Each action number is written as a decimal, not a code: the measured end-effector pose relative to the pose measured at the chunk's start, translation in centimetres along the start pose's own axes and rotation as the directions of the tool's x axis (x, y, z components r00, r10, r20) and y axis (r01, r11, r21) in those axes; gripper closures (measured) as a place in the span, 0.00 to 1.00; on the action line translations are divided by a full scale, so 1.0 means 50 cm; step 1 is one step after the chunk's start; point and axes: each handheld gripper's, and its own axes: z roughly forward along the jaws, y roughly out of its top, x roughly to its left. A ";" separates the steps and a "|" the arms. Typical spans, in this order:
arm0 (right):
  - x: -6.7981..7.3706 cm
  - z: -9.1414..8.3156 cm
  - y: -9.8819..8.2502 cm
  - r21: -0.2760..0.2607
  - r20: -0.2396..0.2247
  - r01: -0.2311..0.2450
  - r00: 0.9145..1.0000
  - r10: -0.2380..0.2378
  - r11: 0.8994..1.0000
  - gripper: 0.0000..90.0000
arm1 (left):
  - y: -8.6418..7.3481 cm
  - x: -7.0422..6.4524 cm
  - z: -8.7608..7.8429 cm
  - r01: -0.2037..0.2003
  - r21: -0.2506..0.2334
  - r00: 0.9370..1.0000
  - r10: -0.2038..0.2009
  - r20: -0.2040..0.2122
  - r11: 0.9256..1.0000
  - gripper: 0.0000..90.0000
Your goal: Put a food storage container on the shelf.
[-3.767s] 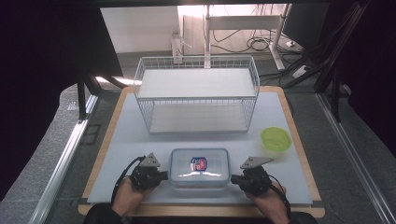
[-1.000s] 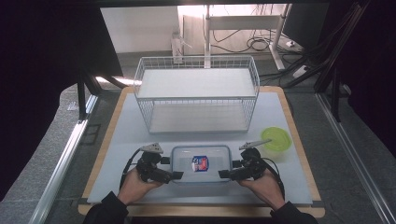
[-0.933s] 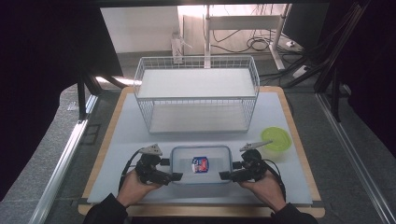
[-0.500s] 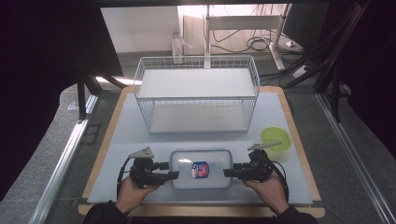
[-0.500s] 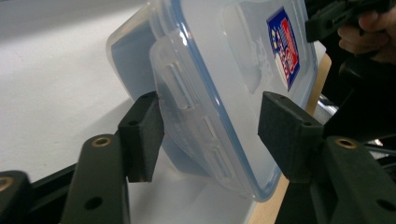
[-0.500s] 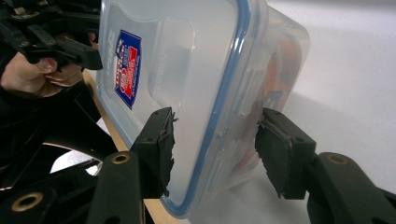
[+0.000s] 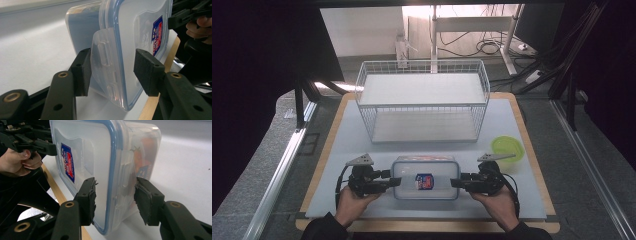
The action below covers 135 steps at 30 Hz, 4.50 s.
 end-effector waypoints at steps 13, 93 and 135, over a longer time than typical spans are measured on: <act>0.010 -0.023 0.045 -0.070 -0.011 0.044 0.999 -0.045 0.997 0.58 | 0.054 -0.004 -0.030 -0.049 -0.028 0.999 0.049 -0.001 0.998 0.57; -0.077 -0.058 0.503 -0.270 -0.006 0.014 1.000 -0.016 0.963 0.58 | 0.501 0.142 -0.073 -0.045 -0.159 0.998 0.038 -0.048 0.986 0.55; -0.065 -0.041 0.509 -0.271 0.217 0.143 0.972 -0.084 0.952 0.57 | 0.488 0.115 -0.046 -0.196 -0.189 0.963 0.153 -0.222 0.962 0.58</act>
